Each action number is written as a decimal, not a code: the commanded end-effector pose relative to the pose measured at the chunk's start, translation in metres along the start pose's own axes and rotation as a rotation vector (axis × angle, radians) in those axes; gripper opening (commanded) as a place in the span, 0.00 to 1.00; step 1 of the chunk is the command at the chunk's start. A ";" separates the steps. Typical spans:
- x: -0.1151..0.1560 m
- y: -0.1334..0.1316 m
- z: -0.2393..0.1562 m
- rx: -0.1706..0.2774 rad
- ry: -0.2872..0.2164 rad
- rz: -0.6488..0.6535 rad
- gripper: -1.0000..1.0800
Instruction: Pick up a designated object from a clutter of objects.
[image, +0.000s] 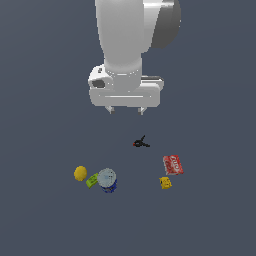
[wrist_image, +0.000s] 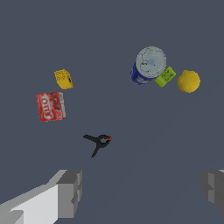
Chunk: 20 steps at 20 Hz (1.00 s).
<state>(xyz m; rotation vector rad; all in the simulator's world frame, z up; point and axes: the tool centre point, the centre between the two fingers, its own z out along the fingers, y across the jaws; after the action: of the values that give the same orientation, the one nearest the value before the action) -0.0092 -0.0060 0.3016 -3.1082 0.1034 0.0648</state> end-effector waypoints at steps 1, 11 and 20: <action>0.000 0.000 0.000 0.000 0.000 0.000 0.96; -0.003 -0.020 -0.002 -0.025 0.009 -0.074 0.96; 0.007 -0.016 0.003 -0.024 0.010 -0.097 0.96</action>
<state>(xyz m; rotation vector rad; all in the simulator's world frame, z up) -0.0046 0.0109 0.3008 -3.1324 -0.0349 0.0491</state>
